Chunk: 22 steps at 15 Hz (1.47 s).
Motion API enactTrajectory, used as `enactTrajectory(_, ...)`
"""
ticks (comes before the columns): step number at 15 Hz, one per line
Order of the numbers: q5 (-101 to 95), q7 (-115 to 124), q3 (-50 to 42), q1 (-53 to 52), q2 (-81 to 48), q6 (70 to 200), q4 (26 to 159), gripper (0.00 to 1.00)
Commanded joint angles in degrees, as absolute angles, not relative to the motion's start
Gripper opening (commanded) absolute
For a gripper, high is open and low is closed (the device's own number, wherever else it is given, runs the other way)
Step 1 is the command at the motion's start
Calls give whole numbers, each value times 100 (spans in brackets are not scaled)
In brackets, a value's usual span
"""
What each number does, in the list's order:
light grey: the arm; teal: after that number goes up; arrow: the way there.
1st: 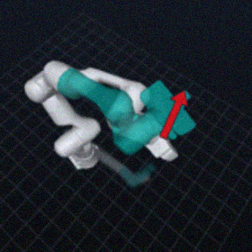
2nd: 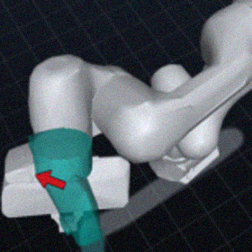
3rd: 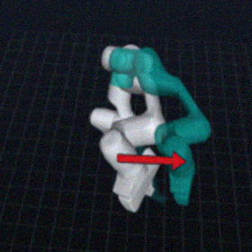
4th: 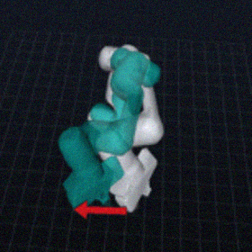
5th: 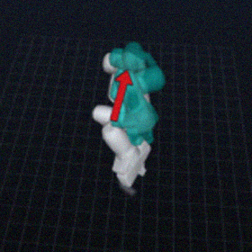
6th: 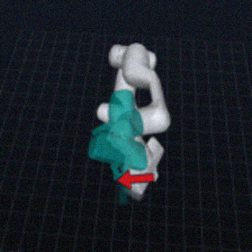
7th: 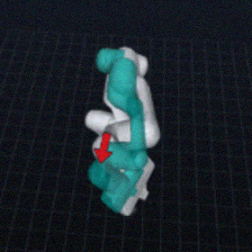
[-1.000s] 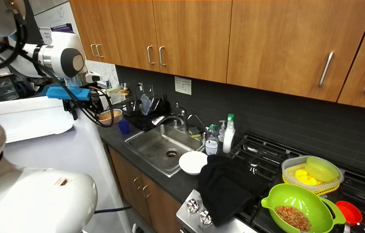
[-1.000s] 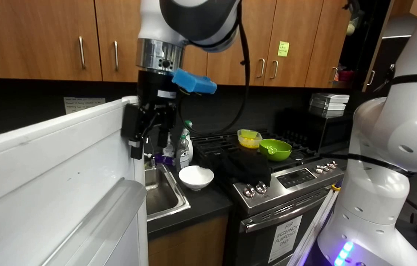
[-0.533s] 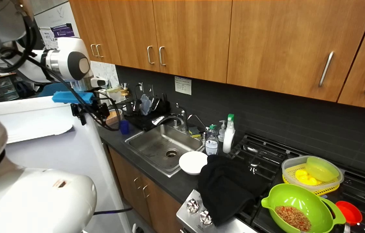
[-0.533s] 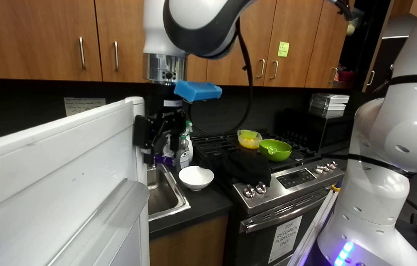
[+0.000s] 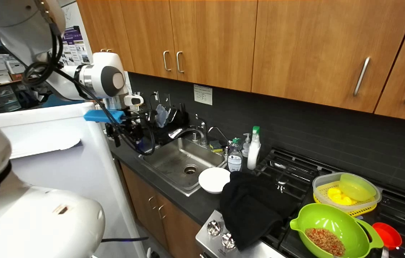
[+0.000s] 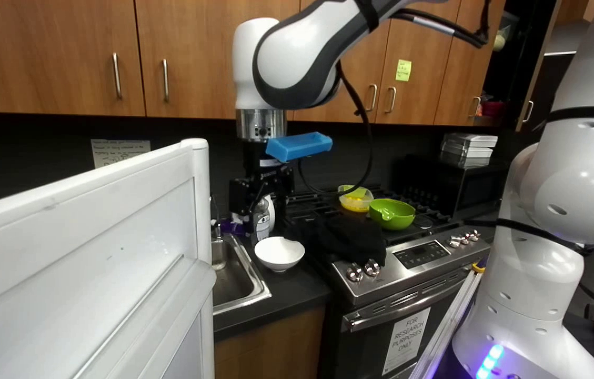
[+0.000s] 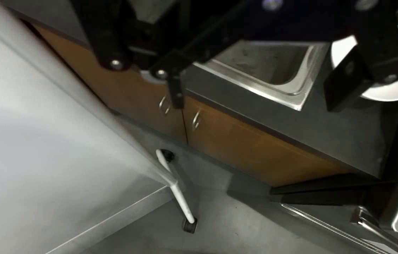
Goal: Put the cloth on the white stand
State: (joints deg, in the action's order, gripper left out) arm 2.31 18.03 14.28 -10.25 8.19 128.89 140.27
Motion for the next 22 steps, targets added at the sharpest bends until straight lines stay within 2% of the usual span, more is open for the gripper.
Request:
enactTrajectory(1,3,1973,1095,-704,635,12952,14033,100)
enactTrajectory(11,-307,2191,63,195,268,13452,14436,100)
enactTrajectory(22,-363,1997,1,196,512,13057,14286,100)
